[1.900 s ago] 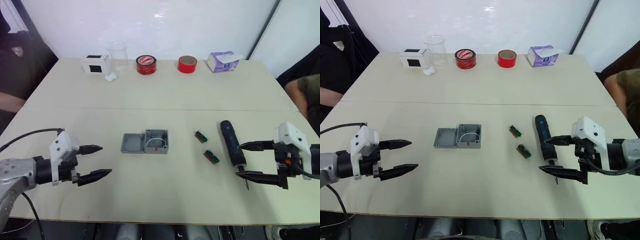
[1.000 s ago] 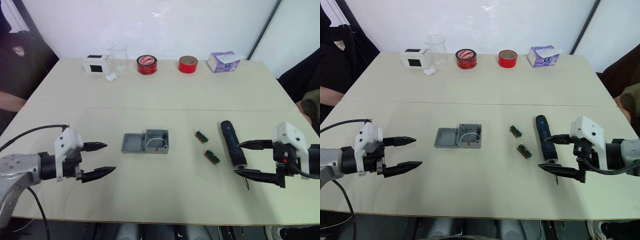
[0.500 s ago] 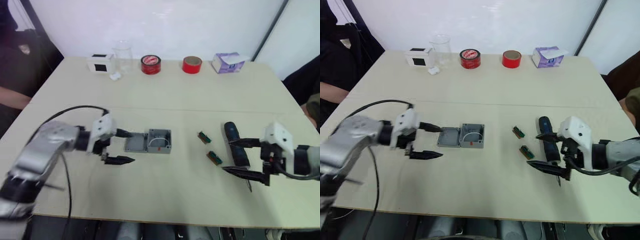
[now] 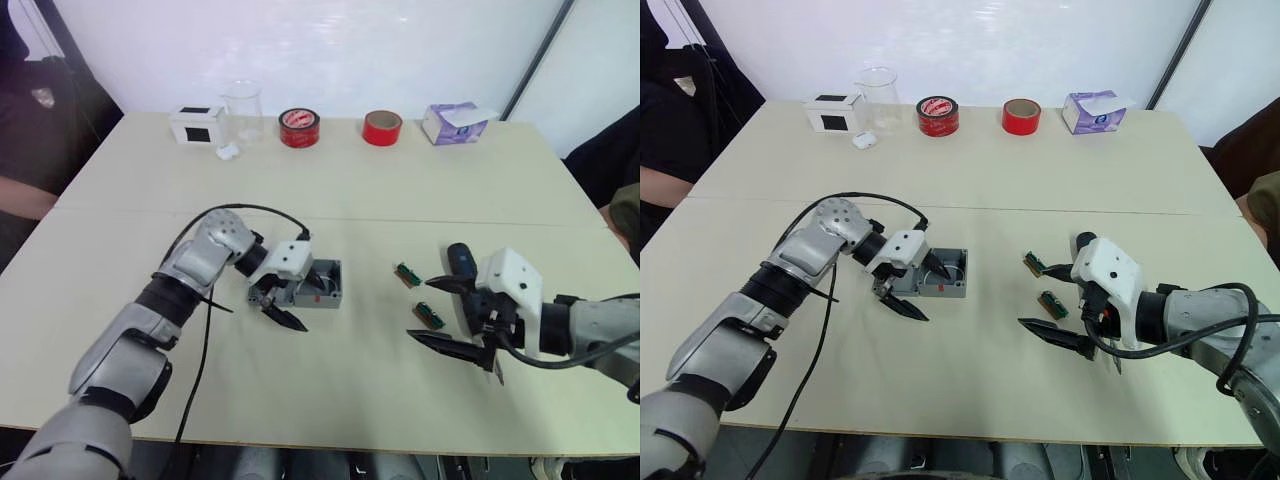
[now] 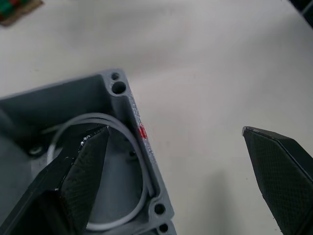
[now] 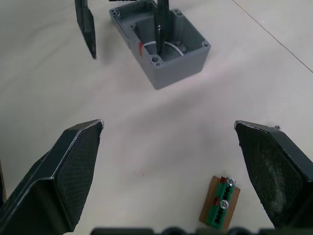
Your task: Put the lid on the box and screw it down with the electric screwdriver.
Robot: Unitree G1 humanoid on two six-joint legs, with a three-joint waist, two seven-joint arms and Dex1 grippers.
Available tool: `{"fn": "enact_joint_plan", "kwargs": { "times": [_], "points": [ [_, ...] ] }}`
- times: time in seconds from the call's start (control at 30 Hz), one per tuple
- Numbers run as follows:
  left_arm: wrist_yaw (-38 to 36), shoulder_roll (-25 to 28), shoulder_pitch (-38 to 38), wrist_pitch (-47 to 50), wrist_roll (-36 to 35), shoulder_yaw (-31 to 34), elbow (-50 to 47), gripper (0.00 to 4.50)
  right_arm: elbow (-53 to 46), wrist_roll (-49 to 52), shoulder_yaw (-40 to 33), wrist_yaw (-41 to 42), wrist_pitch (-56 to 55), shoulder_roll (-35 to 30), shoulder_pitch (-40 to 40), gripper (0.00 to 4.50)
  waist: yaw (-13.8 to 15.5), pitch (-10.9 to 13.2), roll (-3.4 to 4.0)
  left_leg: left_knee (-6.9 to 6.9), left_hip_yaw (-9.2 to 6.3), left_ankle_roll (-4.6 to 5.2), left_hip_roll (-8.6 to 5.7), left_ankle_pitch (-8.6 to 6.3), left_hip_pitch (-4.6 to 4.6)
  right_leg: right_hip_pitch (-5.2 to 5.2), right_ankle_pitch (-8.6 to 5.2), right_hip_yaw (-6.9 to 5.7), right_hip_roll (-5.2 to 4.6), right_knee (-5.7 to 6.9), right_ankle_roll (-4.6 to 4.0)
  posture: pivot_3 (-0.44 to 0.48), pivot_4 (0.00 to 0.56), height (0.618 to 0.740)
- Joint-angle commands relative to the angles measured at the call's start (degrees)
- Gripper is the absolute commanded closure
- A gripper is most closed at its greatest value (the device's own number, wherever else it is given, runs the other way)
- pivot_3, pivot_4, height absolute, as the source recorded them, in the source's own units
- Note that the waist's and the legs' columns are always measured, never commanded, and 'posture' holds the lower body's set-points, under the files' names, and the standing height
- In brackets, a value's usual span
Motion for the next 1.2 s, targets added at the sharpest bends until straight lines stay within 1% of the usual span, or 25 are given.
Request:
{"fn": "enact_joint_plan", "kwargs": {
  "times": [0.03, 0.07, 0.1, 0.3, 0.33, 0.4, 0.43, 0.53, 0.73, 0.83, 0.93, 1.03, 1.1, 1.2],
  "points": [
    [0.2, -1.7, -2.2, -2.0, 1.6, 0.2, 1.4, 0.04, -2.4, 1.4, -2.5, -1.3, 0.0, 0.6, 0.4, 0.02, 0.0, 0.0, 0.00, 0.00, -0.01, 0.00, 0.00, 0.00, 0.00, 0.00, 0.00, 0.00, 0.00, 0.00, 0.00, 0.000, 0.150, 0.740],
    [0.8, -2.4, -2.4, -2.6, 2.2, 0.2, 2.2, 0.54, -2.7, 1.6, -2.7, -1.7, 0.0, 0.8, 0.6, 0.00, 0.0, 0.0, 0.00, 0.00, -0.03, 0.00, 0.00, 0.00, 0.00, 0.00, 0.00, 0.00, 0.00, 0.01, 0.00, 0.000, 0.150, 0.740],
    [1.0, -2.9, -2.5, -3.1, 2.7, 0.3, 2.9, 0.79, -2.9, 1.8, -2.9, -2.1, 0.1, 0.9, 0.7, 0.00, 0.1, 0.0, 0.00, 0.00, -0.03, 0.00, 0.00, 0.00, 0.00, 0.00, 0.00, 0.00, 0.00, 0.01, 0.01, 0.000, 0.150, 0.740],
    [1.1, -5.6, -3.2, -4.9, 3.5, 1.0, 5.2, 3.17, -3.8, 2.7, -3.9, -3.7, 0.6, 0.9, 1.4, 0.00, 0.1, 0.0, 0.00, 0.01, -0.08, 0.00, -0.01, 0.00, 0.00, 0.00, 0.01, 0.00, -0.02, 0.01, 0.02, 0.000, 0.150, 0.740],
    [0.7, -5.9, -3.4, -5.2, 3.5, 0.9, 5.5, 3.43, -3.9, 2.9, -4.0, -3.9, 0.7, 0.9, 1.5, 0.00, 0.1, 0.0, 0.00, 0.01, -0.09, 0.00, -0.01, 0.00, 0.00, 0.00, 0.01, 0.00, -0.02, 0.01, 0.02, 0.000, 0.150, 0.740],
    [0.0, -6.6, -3.9, -6.2, 3.6, 0.6, 6.3, 4.25, -4.3, 3.3, -4.3, -4.4, 0.9, 0.9, 1.7, 0.00, 0.1, 0.0, 0.00, 0.01, -0.09, 0.00, -0.01, 0.00, 0.00, 0.00, 0.01, 0.00, -0.02, 0.01, 0.02, 0.000, 0.150, 0.740],
    [-0.2, -6.7, -4.2, -7.0, 3.2, -0.1, 6.6, 4.42, -4.5, 3.5, -4.4, -4.6, 0.9, 0.9, 1.9, 0.00, 0.2, 0.0, 0.00, 0.01, -0.09, 0.00, 0.00, 0.00, 0.00, 0.00, 0.01, 0.00, -0.02, 0.01, 0.02, 0.000, 0.150, 0.740],
    [-0.3, -6.8, -5.3, -10.1, 1.7, -2.9, 7.8, 4.42, -4.9, 3.7, -4.7, -5.1, 0.9, 0.9, 2.3, 0.00, 0.1, 0.0, -0.01, 0.01, -0.09, 0.00, -0.02, 0.00, 0.00, 0.01, 0.01, 0.01, -0.04, 0.01, 0.02, 0.000, 0.150, 0.740],
    [-0.3, -6.4, -10.7, -20.9, -4.5, -14.9, 13.1, 4.42, -5.6, 4.6, -5.8, -6.2, 1.1, 0.7, 3.2, 0.00, 0.2, 0.0, -0.01, 0.02, -0.12, 0.00, -0.02, 0.00, -0.02, 0.01, 0.01, 0.01, -0.04, 0.00, 0.02, 0.000, 0.150, 0.740],
    [-0.3, -8.2, -13.4, -26.4, -4.4, -17.7, 18.2, 4.42, -6.2, 5.0, -6.2, -7.0, 1.2, 0.8, 3.7, 0.00, 0.1, 0.0, -0.01, 0.02, -0.12, 0.01, -0.02, 0.00, -0.02, 0.01, 0.01, 0.02, -0.03, 0.00, 0.02, 0.000, 0.150, 0.740],
    [-0.3, -11.1, -15.9, -31.0, -3.5, -18.8, 23.4, 4.42, -7.1, 5.6, -7.1, -8.1, 1.4, 1.0, 4.8, 0.00, 0.2, 0.0, -0.01, 0.02, -0.12, 0.01, -0.02, 0.00, -0.02, 0.01, 0.01, 0.01, -0.03, 0.00, 0.01, 0.000, 0.150, 0.740],
    [-0.3, -14.1, -17.3, -33.7, -2.7, -18.0, 27.2, 4.42, -8.1, 6.1, -8.1, -9.0, 1.6, 1.4, 6.1, 0.00, 0.3, 0.0, -0.03, 0.03, -0.12, 0.01, -0.05, -0.01, -0.05, 0.02, 0.00, 0.01, -0.03, -0.03, 0.00, 0.000, 0.150, 0.740],
    [-0.3, -15.3, -17.6, -33.7, -3.2, -17.7, 28.0, 4.42, -8.6, 6.4, -8.4, -9.6, 1.7, 1.5, 6.7, 0.00, 0.1, 0.0, -0.03, 0.05, -0.12, 0.02, -0.07, -0.01, -0.08, 0.02, 0.00, 0.03, -0.04, -0.04, 0.01, 0.000, 0.150, 0.740],
    [-0.3, -15.6, -17.8, -33.1, -3.9, -18.0, 28.0, 4.42, -9.1, 7.0, -8.9, -10.3, 1.8, 1.4, 7.2, 0.00, 0.0, 0.0, -0.03, 0.05, -0.13, 0.04, -0.07, -0.02, -0.07, 0.01, 0.00, 0.05, -0.04, -0.05, 0.01, 0.000, 0.150, 0.740]
  ]
}}
